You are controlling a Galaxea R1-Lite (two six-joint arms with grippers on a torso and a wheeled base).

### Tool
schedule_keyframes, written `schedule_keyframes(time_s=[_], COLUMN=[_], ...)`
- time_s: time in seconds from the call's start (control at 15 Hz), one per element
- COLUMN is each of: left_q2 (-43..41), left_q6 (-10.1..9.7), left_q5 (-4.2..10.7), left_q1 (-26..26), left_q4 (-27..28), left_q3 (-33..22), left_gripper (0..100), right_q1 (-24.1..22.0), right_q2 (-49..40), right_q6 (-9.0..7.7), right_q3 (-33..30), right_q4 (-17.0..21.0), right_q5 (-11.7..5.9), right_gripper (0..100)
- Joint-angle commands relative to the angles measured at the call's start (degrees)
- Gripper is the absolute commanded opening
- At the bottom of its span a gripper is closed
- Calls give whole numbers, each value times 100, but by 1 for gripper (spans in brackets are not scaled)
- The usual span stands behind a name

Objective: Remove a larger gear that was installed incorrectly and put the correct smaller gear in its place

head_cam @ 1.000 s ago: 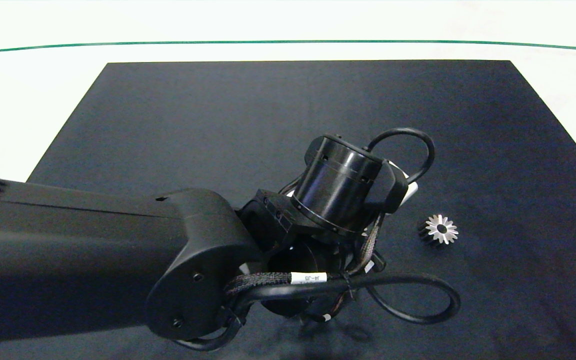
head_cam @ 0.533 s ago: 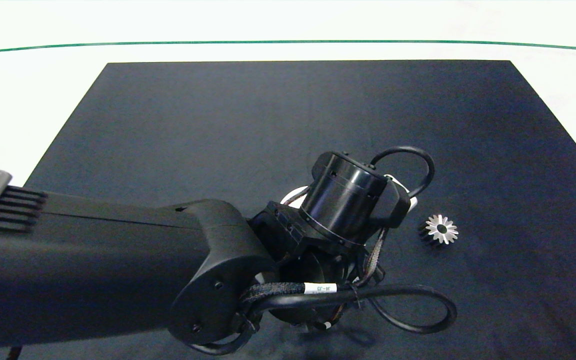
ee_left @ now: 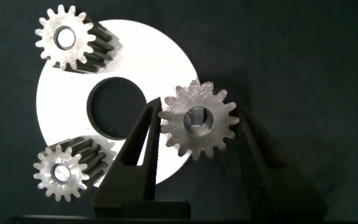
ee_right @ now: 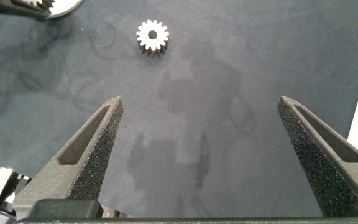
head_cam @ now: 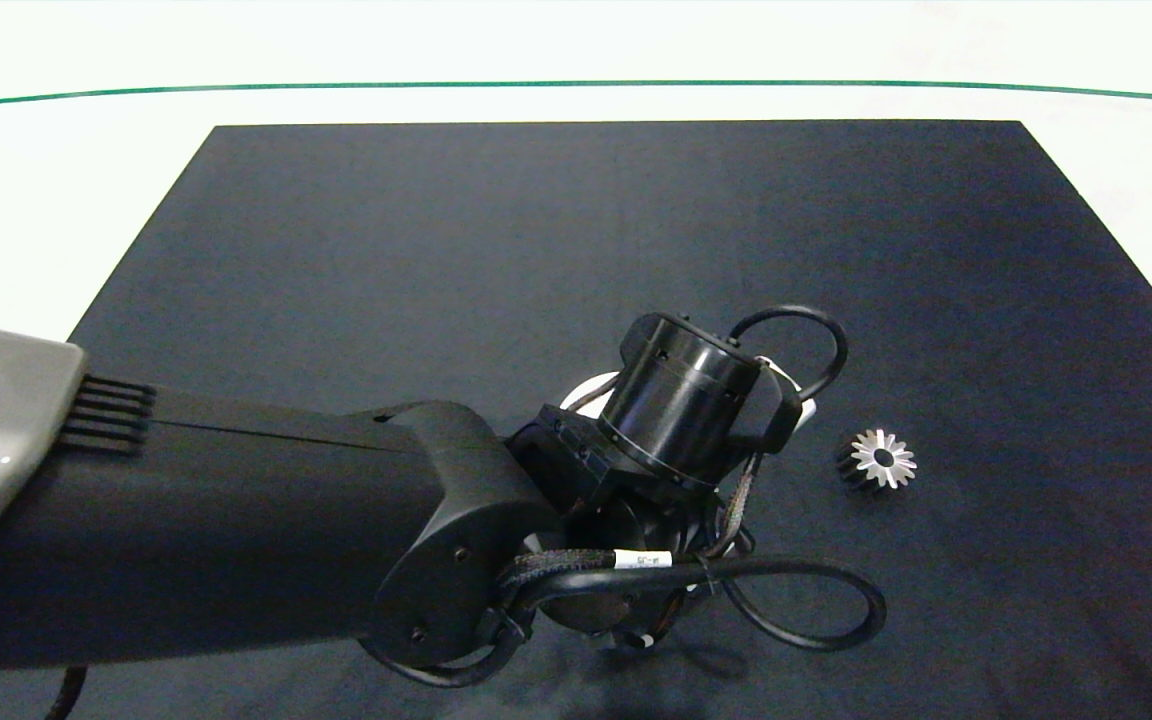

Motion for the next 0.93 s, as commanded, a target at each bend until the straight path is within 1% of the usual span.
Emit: schedule_keyframes(time_s=[0.07, 0.33, 0.93], left_q2=[-8, -60, -175], left_q6=[32, 58, 85], left_q5=[16, 16, 16], left_q1=[71, 115, 203], left_q4=[0, 9, 0], left_q3=[-4, 13, 251], left_gripper=[16, 16, 16], right_q1=[2, 2, 11], right_q2=[-11, -11, -28], right_q6=[-5, -5, -14], right_q3=[19, 54, 81], right_q4=[12, 12, 12], right_q5=[-5, -5, 12], right_gripper=[100, 100, 100])
